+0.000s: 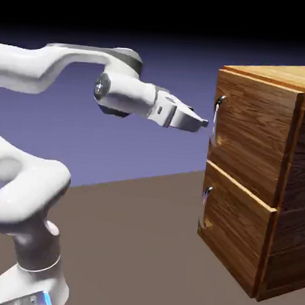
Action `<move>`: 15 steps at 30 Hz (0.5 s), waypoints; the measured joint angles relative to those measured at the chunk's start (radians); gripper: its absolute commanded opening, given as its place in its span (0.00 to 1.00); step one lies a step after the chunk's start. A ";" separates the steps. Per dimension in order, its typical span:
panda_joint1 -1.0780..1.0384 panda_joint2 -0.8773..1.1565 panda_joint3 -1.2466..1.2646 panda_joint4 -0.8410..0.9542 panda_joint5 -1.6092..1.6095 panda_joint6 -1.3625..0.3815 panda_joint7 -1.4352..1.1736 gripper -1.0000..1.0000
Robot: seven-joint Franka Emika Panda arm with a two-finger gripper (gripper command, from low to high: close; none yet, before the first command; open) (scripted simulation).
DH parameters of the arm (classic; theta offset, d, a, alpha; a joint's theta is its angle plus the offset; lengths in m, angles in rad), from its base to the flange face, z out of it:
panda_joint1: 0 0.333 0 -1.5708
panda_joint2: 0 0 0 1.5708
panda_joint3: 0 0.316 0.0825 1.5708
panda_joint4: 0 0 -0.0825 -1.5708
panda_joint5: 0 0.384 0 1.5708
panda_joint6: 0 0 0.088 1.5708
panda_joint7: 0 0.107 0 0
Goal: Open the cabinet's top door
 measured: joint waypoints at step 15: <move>-0.228 -0.139 0.260 0.056 0.652 -0.072 -0.419 0.50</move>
